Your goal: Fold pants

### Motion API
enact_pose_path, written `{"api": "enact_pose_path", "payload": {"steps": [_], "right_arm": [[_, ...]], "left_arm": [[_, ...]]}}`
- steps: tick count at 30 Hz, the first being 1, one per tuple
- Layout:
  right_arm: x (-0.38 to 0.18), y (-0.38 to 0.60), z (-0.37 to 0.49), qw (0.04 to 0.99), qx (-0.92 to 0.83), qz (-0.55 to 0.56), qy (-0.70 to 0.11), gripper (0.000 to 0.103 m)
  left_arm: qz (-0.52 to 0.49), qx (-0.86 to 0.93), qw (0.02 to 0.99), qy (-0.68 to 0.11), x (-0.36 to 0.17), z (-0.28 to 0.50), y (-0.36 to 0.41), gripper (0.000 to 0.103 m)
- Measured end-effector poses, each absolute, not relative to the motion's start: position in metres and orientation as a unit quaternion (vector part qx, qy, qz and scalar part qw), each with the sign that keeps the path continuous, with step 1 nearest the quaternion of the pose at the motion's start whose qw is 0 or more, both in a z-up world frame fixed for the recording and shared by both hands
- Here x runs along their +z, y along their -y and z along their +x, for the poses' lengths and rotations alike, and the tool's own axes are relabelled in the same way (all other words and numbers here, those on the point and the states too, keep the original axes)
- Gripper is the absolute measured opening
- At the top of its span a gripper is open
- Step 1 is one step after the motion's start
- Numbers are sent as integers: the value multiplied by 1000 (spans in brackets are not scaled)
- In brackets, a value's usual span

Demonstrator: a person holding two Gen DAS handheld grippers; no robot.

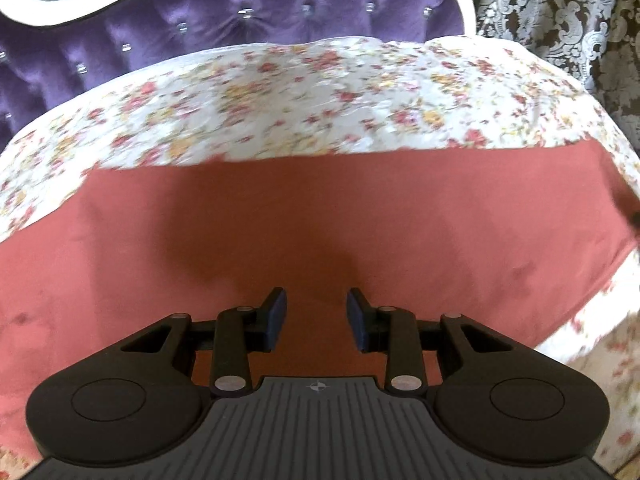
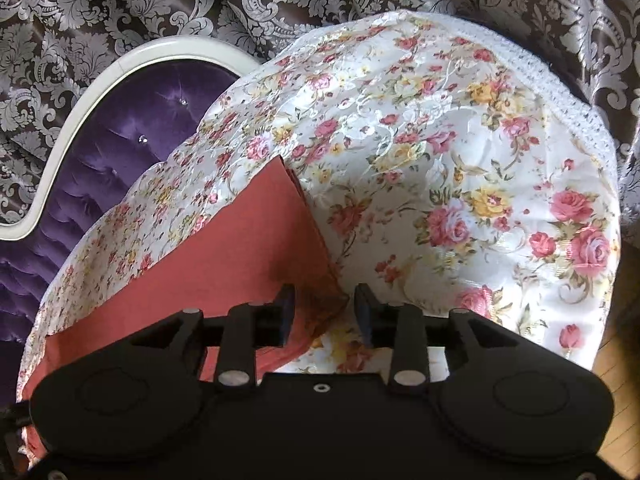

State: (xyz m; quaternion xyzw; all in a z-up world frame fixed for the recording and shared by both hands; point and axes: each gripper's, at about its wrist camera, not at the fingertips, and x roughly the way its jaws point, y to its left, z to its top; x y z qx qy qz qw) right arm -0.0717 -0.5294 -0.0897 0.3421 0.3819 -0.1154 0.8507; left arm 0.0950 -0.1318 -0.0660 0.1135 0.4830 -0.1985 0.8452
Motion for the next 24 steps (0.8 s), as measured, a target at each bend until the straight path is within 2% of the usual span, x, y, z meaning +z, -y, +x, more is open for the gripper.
{"api": "enact_pose_path", "payload": {"steps": [7, 9, 14, 19, 24], "right_arm": [[-105, 538, -53, 854, -49, 385, -347, 45], [-107, 537, -45, 848, -32, 398, -347, 13], [-74, 519, -42, 874, -40, 352, -332, 15], [-20, 501, -42, 890, -33, 345, -295, 15], [28, 441, -22, 904, 6, 318, -285, 15]], "left_arm": [[117, -210, 841, -486, -68, 110, 167, 32], [117, -210, 840, -486, -69, 114, 175, 32], [122, -215, 838, -487, -76, 119, 197, 32], [191, -204, 845, -455, -87, 110, 228, 31], [113, -204, 852, -470, -65, 121, 193, 31]]}}
